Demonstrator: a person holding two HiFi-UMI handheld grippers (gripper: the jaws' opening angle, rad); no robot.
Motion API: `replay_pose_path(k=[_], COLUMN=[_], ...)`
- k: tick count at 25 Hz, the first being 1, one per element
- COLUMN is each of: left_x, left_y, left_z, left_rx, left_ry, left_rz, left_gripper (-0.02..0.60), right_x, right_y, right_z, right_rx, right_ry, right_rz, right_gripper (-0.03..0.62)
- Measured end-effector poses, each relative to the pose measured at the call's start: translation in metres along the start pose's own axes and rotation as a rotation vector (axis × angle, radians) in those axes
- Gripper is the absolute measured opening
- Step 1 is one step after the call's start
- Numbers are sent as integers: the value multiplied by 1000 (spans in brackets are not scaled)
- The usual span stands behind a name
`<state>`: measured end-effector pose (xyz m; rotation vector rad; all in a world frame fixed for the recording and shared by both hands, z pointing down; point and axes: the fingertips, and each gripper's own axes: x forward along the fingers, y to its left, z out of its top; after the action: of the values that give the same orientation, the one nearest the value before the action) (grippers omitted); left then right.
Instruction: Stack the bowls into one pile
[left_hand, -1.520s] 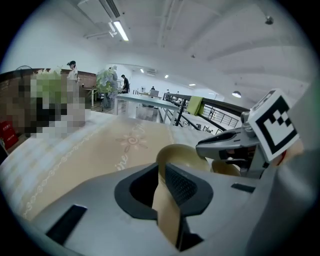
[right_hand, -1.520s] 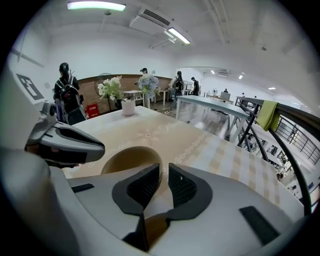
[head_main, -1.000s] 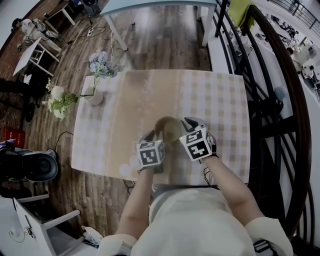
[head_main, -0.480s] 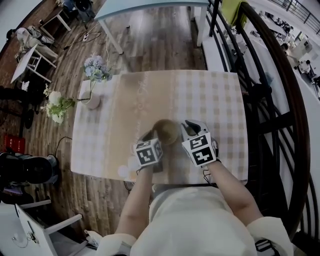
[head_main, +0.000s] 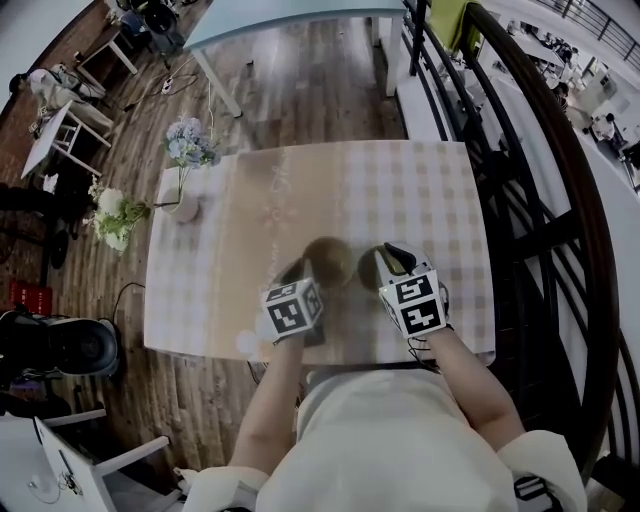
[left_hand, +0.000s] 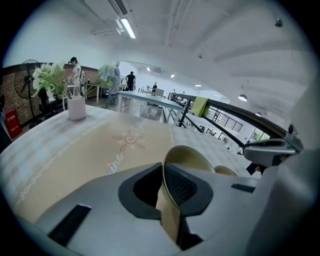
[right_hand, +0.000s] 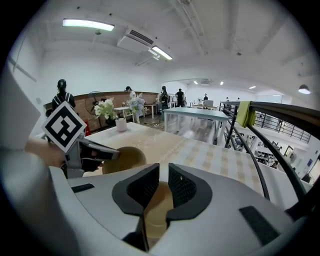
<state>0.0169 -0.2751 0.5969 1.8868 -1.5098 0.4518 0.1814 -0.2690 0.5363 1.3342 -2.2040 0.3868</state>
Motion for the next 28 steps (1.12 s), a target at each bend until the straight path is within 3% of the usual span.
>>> replay_pose_path(k=[6, 15, 28], left_x=[-16, -29, -18], left_y=[-14, -56, -111], left_z=[16, 30, 12], left_rx=[-3, -2, 71], left_ry=[-31, -54, 13], left_rz=[-38, -156, -277], left_gripper=[20, 20, 20], right_x=[-16, -42, -79], right_y=[-10, -23, -47], right_z=[-7, -20, -36], right_rx=[22, 53, 109], right_ry=[-11, -26, -41], right_rz=[-35, -92, -200], right_gripper=[46, 46, 46])
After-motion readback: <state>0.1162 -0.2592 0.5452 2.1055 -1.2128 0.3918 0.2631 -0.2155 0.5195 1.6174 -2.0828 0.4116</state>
